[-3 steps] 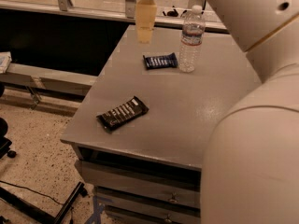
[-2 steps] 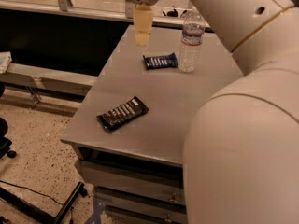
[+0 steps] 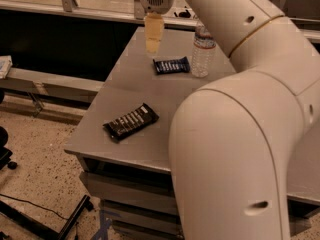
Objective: Pick rxbar blueberry
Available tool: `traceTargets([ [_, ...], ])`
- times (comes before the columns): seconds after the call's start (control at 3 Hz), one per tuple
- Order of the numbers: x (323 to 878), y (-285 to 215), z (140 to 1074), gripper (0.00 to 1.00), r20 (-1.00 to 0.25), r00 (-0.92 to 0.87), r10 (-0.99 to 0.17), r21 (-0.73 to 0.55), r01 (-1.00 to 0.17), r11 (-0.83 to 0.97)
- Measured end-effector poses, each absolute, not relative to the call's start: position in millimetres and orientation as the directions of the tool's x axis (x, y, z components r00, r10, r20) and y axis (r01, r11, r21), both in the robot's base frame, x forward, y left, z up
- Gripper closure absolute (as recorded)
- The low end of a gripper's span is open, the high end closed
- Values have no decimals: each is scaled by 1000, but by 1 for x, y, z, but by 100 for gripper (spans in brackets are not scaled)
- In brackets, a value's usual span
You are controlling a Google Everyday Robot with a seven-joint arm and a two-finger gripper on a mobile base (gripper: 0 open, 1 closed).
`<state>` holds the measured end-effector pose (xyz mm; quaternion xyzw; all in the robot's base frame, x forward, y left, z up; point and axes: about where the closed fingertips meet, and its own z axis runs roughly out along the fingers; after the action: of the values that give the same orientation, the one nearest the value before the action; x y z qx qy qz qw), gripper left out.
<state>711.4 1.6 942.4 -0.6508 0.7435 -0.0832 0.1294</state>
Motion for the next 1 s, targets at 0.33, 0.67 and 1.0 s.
traceTargets([
  [0.33, 721, 0, 934, 0, -84, -145, -986, -283, -945, 163],
  [0.67, 726, -1, 929, 0, -84, -158, -984, -278, -944, 176],
  [1.0, 730, -1, 926, 0, -83, -166, -983, -275, -944, 183],
])
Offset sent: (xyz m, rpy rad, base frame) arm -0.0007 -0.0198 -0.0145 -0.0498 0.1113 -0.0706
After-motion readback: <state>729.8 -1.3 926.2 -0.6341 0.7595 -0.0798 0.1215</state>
